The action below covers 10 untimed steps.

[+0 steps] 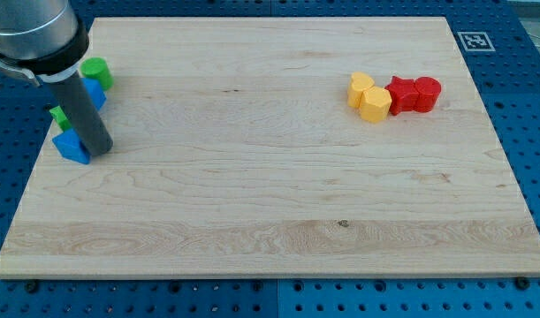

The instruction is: Move the arm towards the top center

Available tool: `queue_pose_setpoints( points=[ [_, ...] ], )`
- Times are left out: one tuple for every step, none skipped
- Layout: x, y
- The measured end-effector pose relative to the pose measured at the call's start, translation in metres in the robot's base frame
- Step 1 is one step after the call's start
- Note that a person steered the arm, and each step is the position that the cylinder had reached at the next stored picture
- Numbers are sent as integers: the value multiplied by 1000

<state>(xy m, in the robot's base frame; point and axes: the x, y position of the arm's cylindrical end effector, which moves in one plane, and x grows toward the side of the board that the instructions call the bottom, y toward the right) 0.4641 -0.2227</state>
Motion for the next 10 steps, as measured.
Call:
queue_pose_setpoints(
  points=[
    [0,-1],
    [0,2],
    [0,26],
    [0,29],
    [0,52],
    [0,83],
    [0,108],
    [-3,108],
    [-26,111],
    [-44,113]
  ],
)
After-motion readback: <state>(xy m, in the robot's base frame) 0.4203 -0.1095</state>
